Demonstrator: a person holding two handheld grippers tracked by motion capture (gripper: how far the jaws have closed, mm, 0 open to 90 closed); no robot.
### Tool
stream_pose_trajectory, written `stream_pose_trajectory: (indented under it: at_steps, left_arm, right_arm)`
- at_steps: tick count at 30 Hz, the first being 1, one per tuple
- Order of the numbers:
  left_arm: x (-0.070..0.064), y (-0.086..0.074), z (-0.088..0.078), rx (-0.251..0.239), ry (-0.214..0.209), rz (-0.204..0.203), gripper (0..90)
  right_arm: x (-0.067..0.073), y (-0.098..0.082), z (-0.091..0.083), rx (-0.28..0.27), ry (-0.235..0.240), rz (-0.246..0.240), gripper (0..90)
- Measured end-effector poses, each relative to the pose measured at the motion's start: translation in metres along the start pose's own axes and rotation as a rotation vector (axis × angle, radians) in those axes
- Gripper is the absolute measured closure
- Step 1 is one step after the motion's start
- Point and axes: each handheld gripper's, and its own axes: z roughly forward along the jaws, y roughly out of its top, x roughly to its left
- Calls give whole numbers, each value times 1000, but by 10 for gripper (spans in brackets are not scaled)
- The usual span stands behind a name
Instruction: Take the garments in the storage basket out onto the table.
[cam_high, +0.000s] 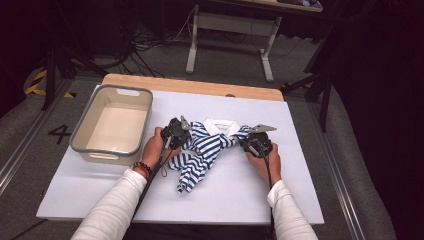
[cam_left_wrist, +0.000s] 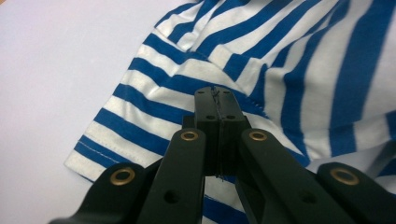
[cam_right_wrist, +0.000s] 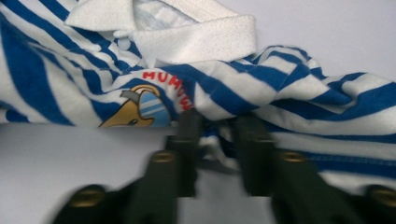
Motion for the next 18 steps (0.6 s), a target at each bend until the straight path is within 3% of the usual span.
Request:
stream_pose_trajectory:
  at_steps: [8, 14, 18]
  left_arm:
    - [10, -4, 0, -7, 28, -42, 900]
    - [11, -5, 1, -7, 52, -55, 900]
    - [11, -4, 1, -3, 69, -59, 900]
  right_arm:
    - [-7, -9, -18, -4, -28, -31, 852]
    - [-23, -27, -48, -40, -34, -7, 853]
    - [-27, -32, -63, -54, -36, 2, 852]
